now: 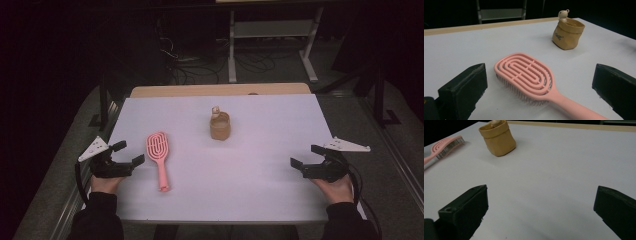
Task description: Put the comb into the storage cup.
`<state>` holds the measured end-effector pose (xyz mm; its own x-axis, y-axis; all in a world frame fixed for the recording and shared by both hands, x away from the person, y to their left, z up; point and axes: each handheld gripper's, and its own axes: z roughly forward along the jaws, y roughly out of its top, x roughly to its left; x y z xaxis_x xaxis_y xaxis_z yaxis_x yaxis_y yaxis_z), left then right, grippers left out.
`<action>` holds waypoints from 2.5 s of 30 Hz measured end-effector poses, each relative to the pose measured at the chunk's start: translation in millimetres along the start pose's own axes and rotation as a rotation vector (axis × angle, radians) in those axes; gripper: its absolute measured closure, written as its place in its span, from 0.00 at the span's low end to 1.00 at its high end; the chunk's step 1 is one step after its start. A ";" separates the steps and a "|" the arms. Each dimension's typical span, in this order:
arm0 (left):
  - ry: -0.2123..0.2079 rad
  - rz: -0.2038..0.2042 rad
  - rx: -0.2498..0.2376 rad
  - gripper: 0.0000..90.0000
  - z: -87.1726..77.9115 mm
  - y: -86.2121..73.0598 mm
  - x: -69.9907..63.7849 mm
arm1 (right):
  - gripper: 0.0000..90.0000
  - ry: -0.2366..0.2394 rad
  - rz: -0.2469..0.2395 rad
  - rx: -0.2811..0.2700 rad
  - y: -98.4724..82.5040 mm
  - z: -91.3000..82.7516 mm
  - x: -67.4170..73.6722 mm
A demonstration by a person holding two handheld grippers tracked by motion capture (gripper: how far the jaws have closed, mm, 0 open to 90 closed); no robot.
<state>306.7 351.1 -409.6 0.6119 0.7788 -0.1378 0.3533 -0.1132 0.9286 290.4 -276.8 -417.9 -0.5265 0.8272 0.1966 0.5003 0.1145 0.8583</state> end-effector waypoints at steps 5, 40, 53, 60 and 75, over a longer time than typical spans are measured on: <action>-0.002 -0.002 -0.002 0.00 0.5 0.3 -0.2 | 0.00 0.001 -0.006 0.001 -0.3 -0.3 1.2; -0.065 0.059 0.009 0.02 6.7 10.8 -15.3 | 0.00 0.013 -0.023 0.025 -1.8 3.7 4.7; -0.111 0.110 0.027 0.02 16.2 16.2 -32.5 | 0.00 0.016 -0.026 0.032 -2.2 4.7 5.1; -0.138 0.124 0.053 0.02 22.2 17.2 -39.3 | 0.00 0.019 -0.027 0.040 -2.6 5.3 5.4; -0.205 0.174 0.142 0.06 35.8 16.7 -51.7 | 0.00 0.021 -0.033 0.050 -2.9 6.3 6.6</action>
<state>306.3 286.8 -399.3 0.7966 0.6014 -0.0612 0.3174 -0.3300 0.8890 289.8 -268.2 -422.1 -0.5578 0.8105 0.1788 0.5156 0.1696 0.8399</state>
